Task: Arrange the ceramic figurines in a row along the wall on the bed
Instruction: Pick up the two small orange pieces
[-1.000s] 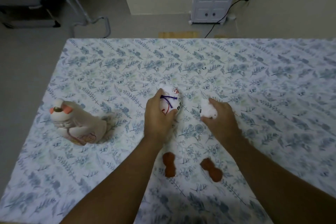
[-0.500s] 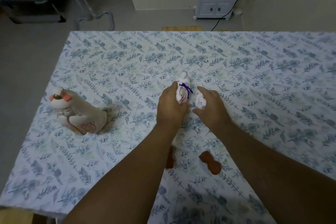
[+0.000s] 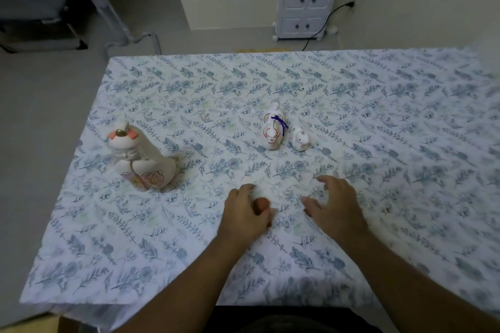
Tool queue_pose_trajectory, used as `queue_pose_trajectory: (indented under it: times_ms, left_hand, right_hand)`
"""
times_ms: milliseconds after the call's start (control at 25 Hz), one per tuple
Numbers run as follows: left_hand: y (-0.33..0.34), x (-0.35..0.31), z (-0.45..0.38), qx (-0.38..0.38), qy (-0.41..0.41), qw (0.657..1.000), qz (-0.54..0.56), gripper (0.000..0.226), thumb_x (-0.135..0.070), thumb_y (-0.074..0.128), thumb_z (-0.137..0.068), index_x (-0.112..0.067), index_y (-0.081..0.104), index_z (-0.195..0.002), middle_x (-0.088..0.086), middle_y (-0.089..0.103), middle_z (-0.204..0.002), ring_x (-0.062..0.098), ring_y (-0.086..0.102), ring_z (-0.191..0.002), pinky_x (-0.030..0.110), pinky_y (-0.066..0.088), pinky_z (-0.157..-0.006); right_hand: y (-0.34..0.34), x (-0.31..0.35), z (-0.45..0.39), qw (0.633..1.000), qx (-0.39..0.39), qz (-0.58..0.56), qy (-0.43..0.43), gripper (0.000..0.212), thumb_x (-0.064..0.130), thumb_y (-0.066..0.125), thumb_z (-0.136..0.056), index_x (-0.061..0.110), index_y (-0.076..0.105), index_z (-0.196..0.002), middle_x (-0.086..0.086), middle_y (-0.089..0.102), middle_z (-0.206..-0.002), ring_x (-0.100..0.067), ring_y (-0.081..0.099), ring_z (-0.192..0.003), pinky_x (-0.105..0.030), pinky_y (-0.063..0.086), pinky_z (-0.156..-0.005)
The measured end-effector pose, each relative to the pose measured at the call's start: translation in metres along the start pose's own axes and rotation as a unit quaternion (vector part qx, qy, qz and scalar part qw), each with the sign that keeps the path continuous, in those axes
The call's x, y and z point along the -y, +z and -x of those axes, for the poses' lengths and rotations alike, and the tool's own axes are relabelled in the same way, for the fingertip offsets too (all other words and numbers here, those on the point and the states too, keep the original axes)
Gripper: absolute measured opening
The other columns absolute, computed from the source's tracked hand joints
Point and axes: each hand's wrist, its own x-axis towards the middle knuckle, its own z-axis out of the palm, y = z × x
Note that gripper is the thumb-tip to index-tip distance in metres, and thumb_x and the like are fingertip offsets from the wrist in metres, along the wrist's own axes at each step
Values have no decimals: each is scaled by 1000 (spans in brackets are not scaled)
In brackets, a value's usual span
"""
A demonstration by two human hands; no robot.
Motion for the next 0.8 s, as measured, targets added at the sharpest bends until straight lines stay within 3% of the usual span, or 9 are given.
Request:
queue_pose_trajectory:
  times_ms: [80,240,360,480,640,800]
  left_hand:
    - [3,4,6,8,-28,999,36,80,-54,79,-74,-17,50,-139,2,57,-121,16,59,-108,32,53,-90]
    - [8,4,6,-1,-59,994,94,42,-35,78,-83,-18,60,-117,-1,65,-99,13,63,-89,15,44,-67]
    - [7,2,5,3,-65,990,126,24,-28,80,-82,-22,61,-96,-10,64,-87,3,61,-75,13,41,-58]
    - [8,-3,7,6,-47,987,154,26,-32,81,-81,-27,59,-95,-11,66,-90,0,63,-76,14,46,-59]
    - [8,-14,6,-21,11,985,173,34,-30,82,-81,-34,51,-97,-14,67,-91,-6,66,-76,9,50,-59]
    - [14,-26,0,-36,64,986,151,37,-17,79,-82,-31,60,-110,-12,68,-100,1,66,-92,30,59,-82]
  right_hand:
    - [2,-8,19,999,6,35,4,62,48,82,-75,23,56,-125,-3,52,-111,-25,50,-112,-36,46,-83]
    - [9,-17,37,998,47,-9,44,55,29,88,-75,17,58,-119,-3,50,-107,-28,55,-106,-42,53,-85]
    - [9,-18,38,996,58,-45,52,50,21,87,-77,22,60,-119,-5,57,-106,-26,61,-98,-42,57,-83]
    - [6,-12,37,997,25,-70,16,51,18,88,-76,30,61,-117,7,54,-101,-11,59,-93,-27,52,-78]
    - [2,-1,27,990,0,-131,-53,56,3,86,-75,30,62,-118,12,52,-107,-2,58,-104,-29,56,-88]
    - [1,6,13,988,-12,-97,-120,62,-9,79,-75,20,63,-126,7,58,-104,16,51,-105,-2,41,-90]
